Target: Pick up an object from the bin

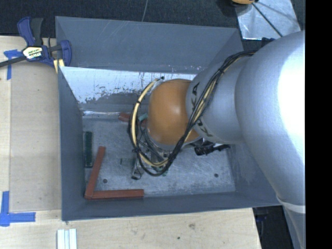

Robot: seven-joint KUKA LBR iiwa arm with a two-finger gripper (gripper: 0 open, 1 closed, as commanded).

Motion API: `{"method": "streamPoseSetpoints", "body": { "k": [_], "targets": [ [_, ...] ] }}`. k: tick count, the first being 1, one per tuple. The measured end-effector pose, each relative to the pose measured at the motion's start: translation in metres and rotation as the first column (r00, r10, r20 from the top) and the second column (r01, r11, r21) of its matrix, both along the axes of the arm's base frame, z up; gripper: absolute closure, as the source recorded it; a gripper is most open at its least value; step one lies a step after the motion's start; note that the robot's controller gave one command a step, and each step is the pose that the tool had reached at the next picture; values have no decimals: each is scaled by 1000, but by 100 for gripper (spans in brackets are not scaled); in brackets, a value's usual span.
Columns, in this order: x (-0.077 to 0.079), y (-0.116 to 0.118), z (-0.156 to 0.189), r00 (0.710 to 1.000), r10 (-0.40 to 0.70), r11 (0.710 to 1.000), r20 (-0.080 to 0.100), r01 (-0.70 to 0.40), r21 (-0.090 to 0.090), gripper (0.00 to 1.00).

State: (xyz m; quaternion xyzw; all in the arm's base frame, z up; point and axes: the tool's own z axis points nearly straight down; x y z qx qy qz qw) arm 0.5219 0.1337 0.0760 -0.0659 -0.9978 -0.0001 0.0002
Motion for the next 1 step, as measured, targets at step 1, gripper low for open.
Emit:
{"method": "streamPoseSetpoints", "body": {
  "k": [1],
  "targets": [
    [-1,0,21,1000,0,1000,-5,0,-1,100]
  ]
}}
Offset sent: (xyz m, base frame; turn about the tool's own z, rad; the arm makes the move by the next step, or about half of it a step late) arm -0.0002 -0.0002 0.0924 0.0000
